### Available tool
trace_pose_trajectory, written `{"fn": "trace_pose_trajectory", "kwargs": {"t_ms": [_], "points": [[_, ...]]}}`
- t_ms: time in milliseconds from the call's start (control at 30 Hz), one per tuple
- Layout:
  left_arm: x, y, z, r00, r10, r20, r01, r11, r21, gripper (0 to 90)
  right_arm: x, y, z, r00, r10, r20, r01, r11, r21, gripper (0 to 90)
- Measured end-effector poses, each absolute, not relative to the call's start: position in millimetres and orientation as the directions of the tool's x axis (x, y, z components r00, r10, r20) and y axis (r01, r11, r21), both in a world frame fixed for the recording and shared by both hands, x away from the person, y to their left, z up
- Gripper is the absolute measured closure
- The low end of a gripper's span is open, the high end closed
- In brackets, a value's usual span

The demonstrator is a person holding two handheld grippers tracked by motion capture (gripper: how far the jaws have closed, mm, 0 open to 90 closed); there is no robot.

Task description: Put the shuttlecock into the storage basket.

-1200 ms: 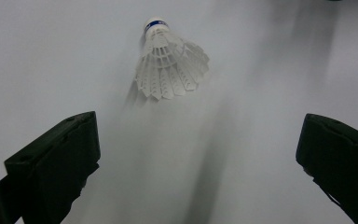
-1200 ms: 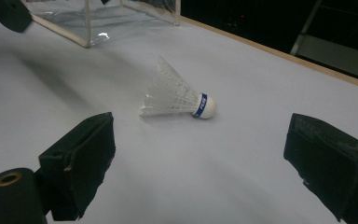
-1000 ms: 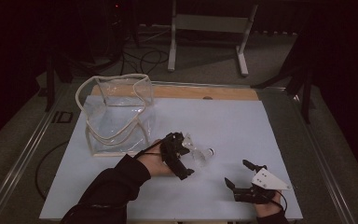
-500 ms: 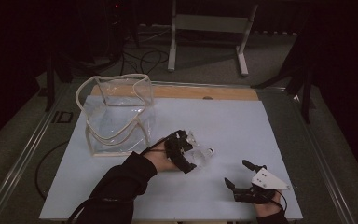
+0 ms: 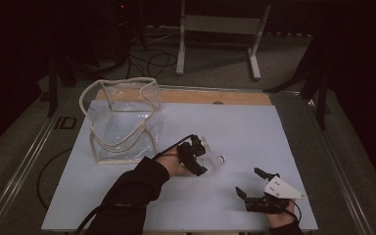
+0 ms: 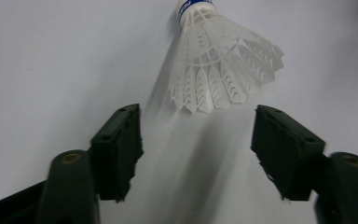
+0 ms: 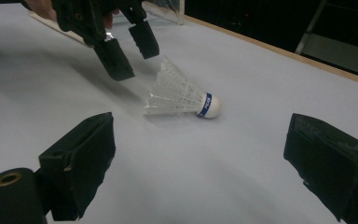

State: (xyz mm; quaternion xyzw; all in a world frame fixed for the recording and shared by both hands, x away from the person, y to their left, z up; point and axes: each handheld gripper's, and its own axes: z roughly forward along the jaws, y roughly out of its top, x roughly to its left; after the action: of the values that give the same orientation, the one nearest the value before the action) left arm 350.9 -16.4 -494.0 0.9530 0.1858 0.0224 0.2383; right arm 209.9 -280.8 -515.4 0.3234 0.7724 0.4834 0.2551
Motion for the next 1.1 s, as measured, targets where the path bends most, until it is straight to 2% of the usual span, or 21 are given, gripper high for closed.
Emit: {"fn": "trace_pose_trajectory", "kwargs": {"t_ms": [467, 633, 933, 1100], "points": [[363, -26, -504, 0.915, 0.395, -0.079, 0.388, -0.811, 0.439, 48.1, 210, -281, -516, -0.666, 0.742, -0.076, 0.254, 0.321, 0.912, 8.7], [368, -29, -509, 0.904, 0.412, -0.112, 0.417, -0.795, 0.441, 56.1, 211, -281, -516, -0.664, 0.744, -0.068, 0.262, 0.316, 0.912, 8.7], [374, -36, -513, 0.908, 0.398, -0.127, 0.412, -0.805, 0.427, 59.9, 211, -281, -517, -0.666, 0.743, -0.066, 0.263, 0.317, 0.911, 8.7], [374, -41, -513, 0.910, 0.394, -0.126, 0.409, -0.811, 0.418, 65.8, 212, -281, -517, -0.666, 0.743, -0.066, 0.263, 0.317, 0.911, 8.7]]}}
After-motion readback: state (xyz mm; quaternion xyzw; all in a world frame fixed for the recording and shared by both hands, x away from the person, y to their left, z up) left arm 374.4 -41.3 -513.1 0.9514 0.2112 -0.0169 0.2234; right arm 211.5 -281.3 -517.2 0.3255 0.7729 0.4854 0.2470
